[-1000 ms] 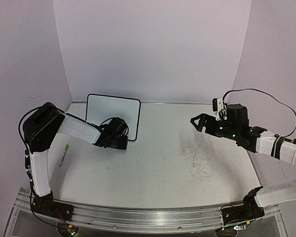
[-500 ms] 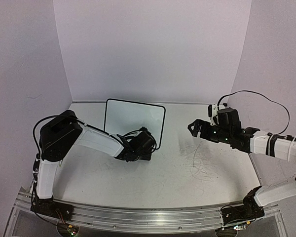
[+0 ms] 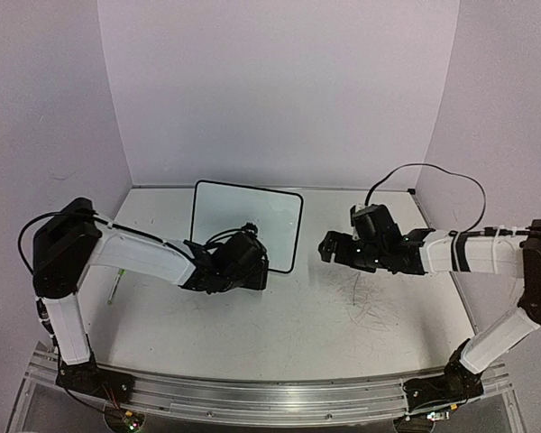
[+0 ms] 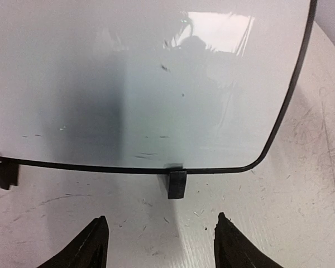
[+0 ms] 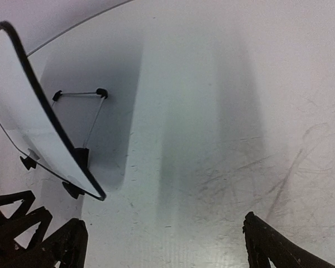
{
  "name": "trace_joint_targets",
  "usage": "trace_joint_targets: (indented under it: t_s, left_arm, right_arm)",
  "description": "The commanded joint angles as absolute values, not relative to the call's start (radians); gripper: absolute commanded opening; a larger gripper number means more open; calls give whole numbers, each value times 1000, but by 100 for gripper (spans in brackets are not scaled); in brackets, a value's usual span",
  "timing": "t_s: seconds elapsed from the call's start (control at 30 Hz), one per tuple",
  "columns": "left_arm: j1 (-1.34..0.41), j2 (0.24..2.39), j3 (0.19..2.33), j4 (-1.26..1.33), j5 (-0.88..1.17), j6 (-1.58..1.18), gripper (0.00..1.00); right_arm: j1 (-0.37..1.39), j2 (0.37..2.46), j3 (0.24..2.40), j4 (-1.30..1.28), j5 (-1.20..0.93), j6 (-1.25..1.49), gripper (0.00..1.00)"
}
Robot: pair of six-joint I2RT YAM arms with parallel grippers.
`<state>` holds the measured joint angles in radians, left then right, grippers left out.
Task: Write a sentence on the whiteboard
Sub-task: Move the whiteboard to the center of the board.
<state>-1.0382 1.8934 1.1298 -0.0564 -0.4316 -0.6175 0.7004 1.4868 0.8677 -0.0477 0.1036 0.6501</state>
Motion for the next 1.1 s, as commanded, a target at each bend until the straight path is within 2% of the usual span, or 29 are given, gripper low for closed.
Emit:
trace_joint_targets:
  t_s: [0.0, 0.17, 0.27, 0.43, 0.97, 1.07]
  left_arm:
    - [-1040, 1650, 1038, -39, -525, -538, 69]
    - [-1037, 1439, 951, -58, -620, -468, 74]
    - [-1030, 1354, 931, -57, -649, -438, 78]
    - [-1028, 1258, 919, -29, -653, -397, 81]
    - [-1028, 1034, 815, -5, -660, -287, 86]
    - [-1028, 996, 820, -5, -653, -268, 86]
  right_arm:
    - [831, 1622, 1030, -41, 202, 759, 98]
    - [963, 1806, 1203, -34, 255, 822, 96]
    - [989, 1912, 1294, -18, 190, 809, 83]
    - [1006, 2043, 1384, -17, 123, 808, 81]
    - [1017, 2196, 1522, -112, 266, 865, 57]
    - [1016, 2223, 1571, -159, 282, 874, 55]
